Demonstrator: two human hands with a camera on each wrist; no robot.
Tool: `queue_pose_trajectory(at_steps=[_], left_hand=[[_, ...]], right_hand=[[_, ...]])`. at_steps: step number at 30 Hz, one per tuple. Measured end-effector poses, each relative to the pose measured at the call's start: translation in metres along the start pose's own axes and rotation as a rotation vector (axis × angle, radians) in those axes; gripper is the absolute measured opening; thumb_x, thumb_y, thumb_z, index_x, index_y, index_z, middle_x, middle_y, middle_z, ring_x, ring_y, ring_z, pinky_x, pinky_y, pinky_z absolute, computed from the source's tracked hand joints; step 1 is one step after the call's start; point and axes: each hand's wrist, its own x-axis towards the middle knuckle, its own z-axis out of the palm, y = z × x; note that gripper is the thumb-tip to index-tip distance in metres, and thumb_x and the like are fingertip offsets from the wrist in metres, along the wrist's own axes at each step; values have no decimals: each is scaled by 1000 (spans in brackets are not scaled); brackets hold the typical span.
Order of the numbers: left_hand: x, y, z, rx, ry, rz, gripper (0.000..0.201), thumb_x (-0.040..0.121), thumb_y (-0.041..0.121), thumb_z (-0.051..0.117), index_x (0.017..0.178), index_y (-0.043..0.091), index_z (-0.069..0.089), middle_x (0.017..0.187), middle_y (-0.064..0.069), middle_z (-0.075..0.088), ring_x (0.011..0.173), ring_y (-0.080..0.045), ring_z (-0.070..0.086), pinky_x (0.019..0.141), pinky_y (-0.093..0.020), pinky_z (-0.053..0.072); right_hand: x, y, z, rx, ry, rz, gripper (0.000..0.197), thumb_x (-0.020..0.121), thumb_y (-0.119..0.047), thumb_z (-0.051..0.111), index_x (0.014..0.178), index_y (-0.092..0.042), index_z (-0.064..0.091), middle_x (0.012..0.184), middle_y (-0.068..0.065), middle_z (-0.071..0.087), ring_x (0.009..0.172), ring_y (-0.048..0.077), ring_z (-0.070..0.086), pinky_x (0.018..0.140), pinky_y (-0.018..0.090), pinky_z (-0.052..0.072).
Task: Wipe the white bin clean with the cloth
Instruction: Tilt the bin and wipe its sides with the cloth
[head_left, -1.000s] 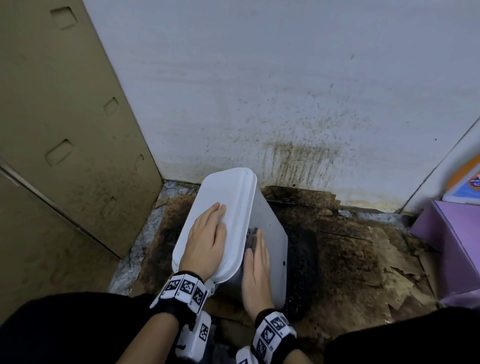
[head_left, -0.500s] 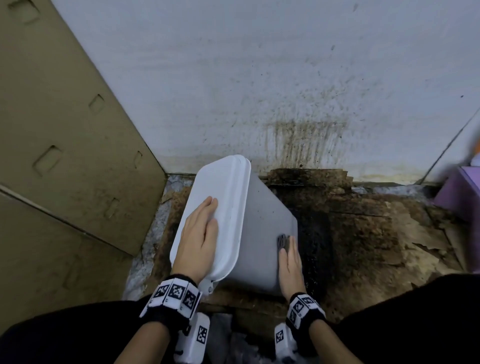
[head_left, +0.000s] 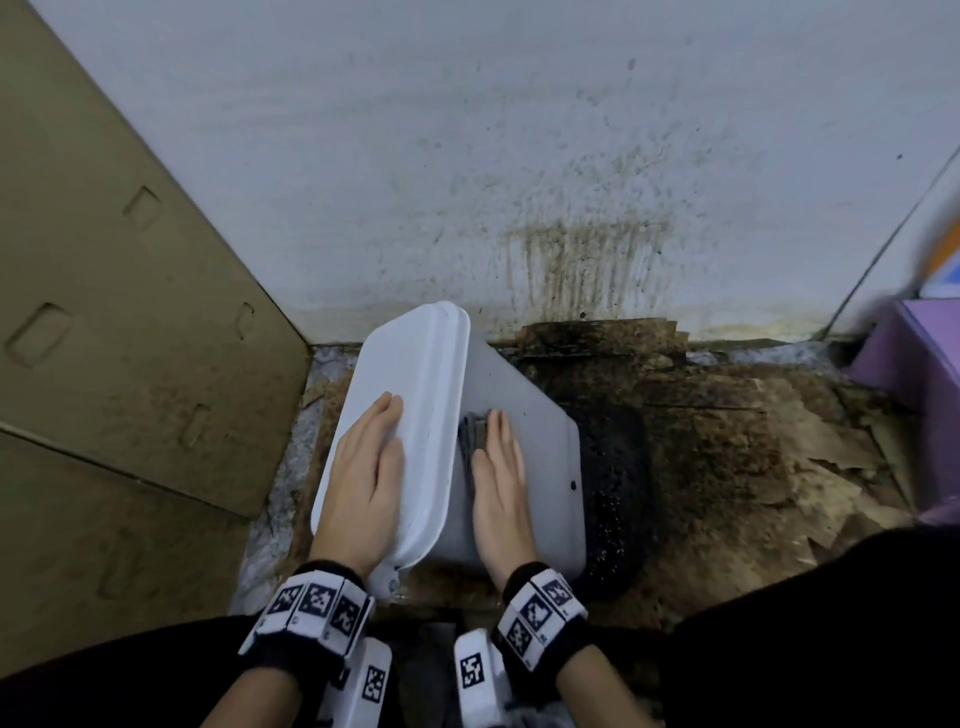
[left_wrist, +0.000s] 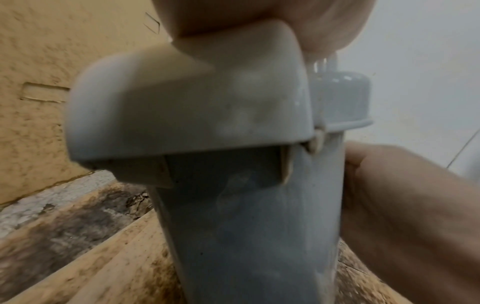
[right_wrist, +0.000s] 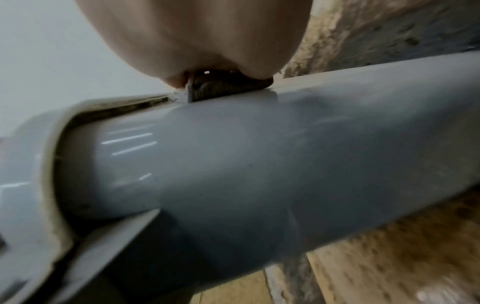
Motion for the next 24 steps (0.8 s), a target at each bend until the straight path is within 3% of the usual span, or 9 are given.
queue_pose_trajectory(at_steps=[5,9,11,14,18,21,24], left_hand=[[-1,-4,-4,-9,-16,-23,50,103,36,32,151,30,41,160,13,35,149,-1,27,124,-33,23],[-3,-4,-8,-27,-12,-39,50,102,37,32,151,30,42,160,16,35,148,3,26,125,-34,22],[-4,1,-6,-21,-16,-24,49,103,35,33,151,29,42,160,16,35,148,3,26,124,-27,21],[-4,7,-1,19,-20,13,44,107,28,36,151,27,43,160,14,37,148,2,27,117,-7,16],[-4,9,1,32,-8,19,48,103,33,34,150,28,44,159,14,37,147,5,26,115,-3,14],[-3,9,3,22,-9,27,48,102,32,32,149,30,43,158,14,37,147,5,26,114,-3,15],[-3,9,4,26,-15,27,48,102,31,32,149,31,42,159,14,36,148,4,26,116,-6,16]], right_hand=[[16,22,-24,-249,-172,-199,55,109,-34,23,157,-32,-4,165,-18,-9,149,-7,-11,121,17,-6],[33,67,-46,-286,-171,-33,53,109,-33,22,151,-37,-9,166,-8,-10,152,4,-9,124,27,-4],[39,79,-56,-248,-152,77,52,109,-32,23,150,-35,-8,166,-5,-11,154,10,-8,122,26,-6],[40,78,-65,-139,-106,243,58,109,-34,26,156,-28,-7,167,-3,-6,154,16,-1,121,27,-3],[36,57,-63,1,-62,386,65,106,-48,30,154,-42,-14,166,-3,10,152,28,17,124,43,8],[32,21,-55,58,-107,294,64,107,-43,31,156,-39,-10,165,-7,10,152,23,16,121,37,10],[37,-14,-43,80,-174,100,63,108,-38,32,158,-34,-7,166,-12,-3,153,9,3,124,31,5]])
